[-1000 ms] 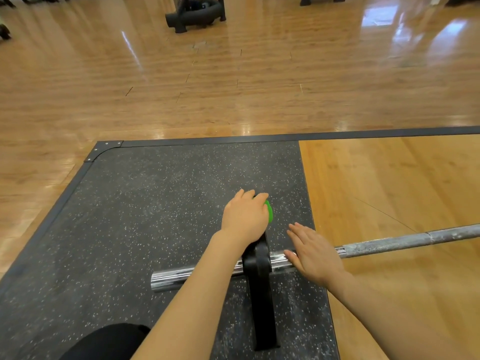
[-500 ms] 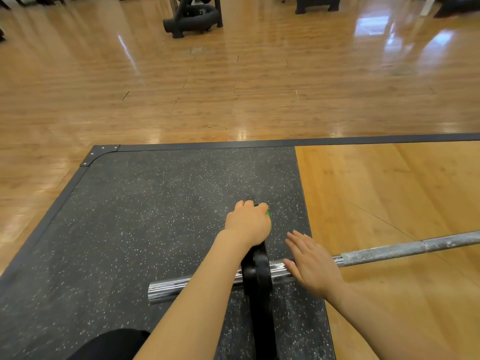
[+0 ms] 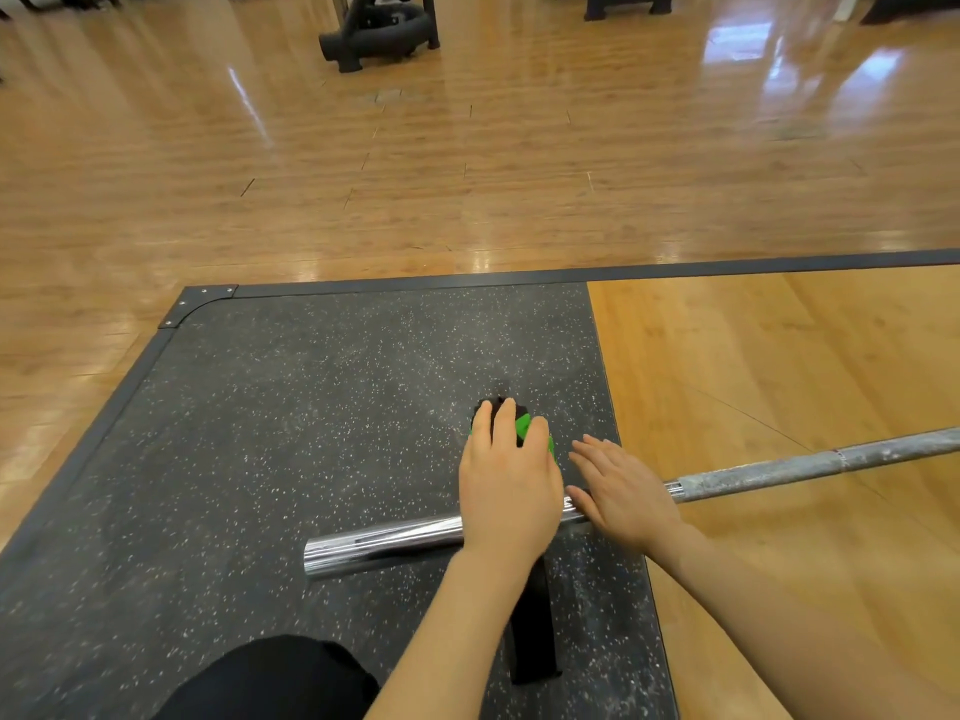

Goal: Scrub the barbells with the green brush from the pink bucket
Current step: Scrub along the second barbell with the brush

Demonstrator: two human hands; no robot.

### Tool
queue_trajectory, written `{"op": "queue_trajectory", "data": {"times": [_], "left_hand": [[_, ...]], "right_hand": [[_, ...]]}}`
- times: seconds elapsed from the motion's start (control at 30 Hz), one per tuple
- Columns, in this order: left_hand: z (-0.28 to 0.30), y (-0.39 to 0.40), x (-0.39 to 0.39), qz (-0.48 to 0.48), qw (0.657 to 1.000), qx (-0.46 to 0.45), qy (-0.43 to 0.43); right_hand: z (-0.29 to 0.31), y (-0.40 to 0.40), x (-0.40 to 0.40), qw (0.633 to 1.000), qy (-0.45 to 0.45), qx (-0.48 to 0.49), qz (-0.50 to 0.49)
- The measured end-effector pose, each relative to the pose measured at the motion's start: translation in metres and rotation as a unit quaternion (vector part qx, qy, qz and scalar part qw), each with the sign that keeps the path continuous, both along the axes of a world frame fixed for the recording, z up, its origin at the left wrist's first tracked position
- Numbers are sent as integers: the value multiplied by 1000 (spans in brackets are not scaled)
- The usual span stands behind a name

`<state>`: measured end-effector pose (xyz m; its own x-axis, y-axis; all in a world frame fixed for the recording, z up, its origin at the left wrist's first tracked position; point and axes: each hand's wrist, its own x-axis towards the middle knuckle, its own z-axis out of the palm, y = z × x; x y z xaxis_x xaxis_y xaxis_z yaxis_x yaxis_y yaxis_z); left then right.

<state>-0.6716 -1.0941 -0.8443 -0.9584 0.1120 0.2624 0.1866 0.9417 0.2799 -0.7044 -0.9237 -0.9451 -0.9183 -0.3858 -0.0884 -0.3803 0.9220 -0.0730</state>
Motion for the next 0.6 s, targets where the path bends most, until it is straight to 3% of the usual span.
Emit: {"op": "queue_trajectory", "data": {"times": [0.17, 0.37, 0.6], "left_hand": [[1, -5, -35, -7, 1000, 16, -15], [13, -12, -88, -17, 989, -5, -144], [19, -19, -119, -36, 981, -7, -189]], "right_hand": [[9, 1, -12, 999, 14, -9, 28], [60, 3, -38, 999, 26, 15, 35], [75, 23, -33, 998, 16, 54, 13]]}}
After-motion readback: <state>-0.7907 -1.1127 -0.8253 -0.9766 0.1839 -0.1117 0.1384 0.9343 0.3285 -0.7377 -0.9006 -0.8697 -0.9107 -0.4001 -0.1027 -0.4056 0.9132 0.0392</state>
